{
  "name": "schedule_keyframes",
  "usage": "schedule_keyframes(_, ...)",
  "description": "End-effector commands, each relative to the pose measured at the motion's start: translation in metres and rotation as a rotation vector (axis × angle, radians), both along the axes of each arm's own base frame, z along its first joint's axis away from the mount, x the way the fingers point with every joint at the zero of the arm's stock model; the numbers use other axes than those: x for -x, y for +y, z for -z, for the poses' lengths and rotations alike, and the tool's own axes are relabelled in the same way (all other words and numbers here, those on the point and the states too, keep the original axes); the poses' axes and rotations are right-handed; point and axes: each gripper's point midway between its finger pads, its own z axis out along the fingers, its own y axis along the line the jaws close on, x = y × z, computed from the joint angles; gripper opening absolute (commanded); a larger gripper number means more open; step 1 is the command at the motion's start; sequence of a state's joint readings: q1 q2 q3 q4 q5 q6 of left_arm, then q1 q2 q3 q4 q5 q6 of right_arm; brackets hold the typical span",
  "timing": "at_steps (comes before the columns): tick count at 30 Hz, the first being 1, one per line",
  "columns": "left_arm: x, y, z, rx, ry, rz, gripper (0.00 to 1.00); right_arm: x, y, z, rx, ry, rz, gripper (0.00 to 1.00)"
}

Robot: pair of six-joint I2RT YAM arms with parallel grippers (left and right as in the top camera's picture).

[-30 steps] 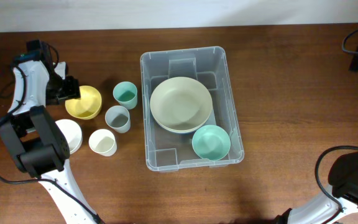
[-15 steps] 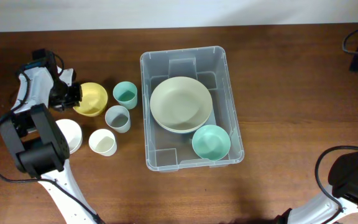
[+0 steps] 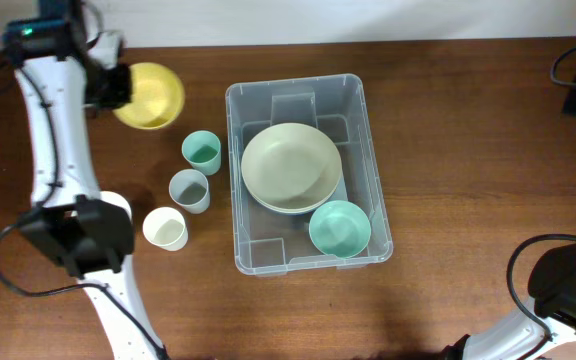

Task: Pack container
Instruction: 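Carry the yellow bowl over and lower it into the bin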

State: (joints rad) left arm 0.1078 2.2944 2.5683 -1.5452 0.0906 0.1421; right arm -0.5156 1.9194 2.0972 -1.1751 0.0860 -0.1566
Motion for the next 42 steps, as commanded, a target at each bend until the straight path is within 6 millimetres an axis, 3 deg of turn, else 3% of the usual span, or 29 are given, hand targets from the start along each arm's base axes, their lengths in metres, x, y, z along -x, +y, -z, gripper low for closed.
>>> schedule_keyframes(1, 0.006, -0.094, -0.017, 0.087, -0.027, 0.198, 0.01, -0.001, -0.002, -0.005, 0.004, -0.014, 0.010, 0.99)
schedule_keyframes(3, 0.019, -0.143, -0.017, 0.110, -0.005, 0.300, 0.01, -0.001, -0.002, -0.005, 0.004, -0.014, 0.010, 0.99)
schedule_keyframes(5, 0.029, -0.175, -0.016, 0.109, 0.008, 0.371, 0.01, -0.001, -0.002, -0.005, 0.004, -0.014, 0.010, 0.99)
schedule_keyframes(6, 0.043, -0.203, -0.015, 0.108, 0.027, 0.434, 0.01, -0.001, -0.002, -0.005, 0.004, -0.014, 0.010, 0.99)
schedule_keyframes(8, 0.063, -0.234, -0.013, 0.103, 0.060, 0.508, 0.01, -0.001, -0.002, -0.005, 0.004, -0.014, 0.010, 0.99)
schedule_keyframes(11, 0.094, -0.269, -0.010, 0.093, 0.114, 0.603, 0.01, -0.001, -0.002, -0.005, 0.004, -0.014, 0.010, 0.99)
schedule_keyframes(17, 0.131, -0.322, -0.011, 0.101, 0.124, 0.741, 0.00, -0.001, -0.002, -0.005, 0.004, -0.015, 0.009, 0.99)
schedule_keyframes(30, 0.158, -0.352, -0.010, 0.094, 0.133, 0.829, 0.01, -0.001, -0.002, -0.005, 0.004, -0.014, 0.010, 0.99)
schedule_keyframes(42, 0.183, -0.362, 0.014, 0.064, 0.231, 0.850, 0.01, -0.001, -0.002, -0.005, 0.004, -0.014, 0.010, 0.99)
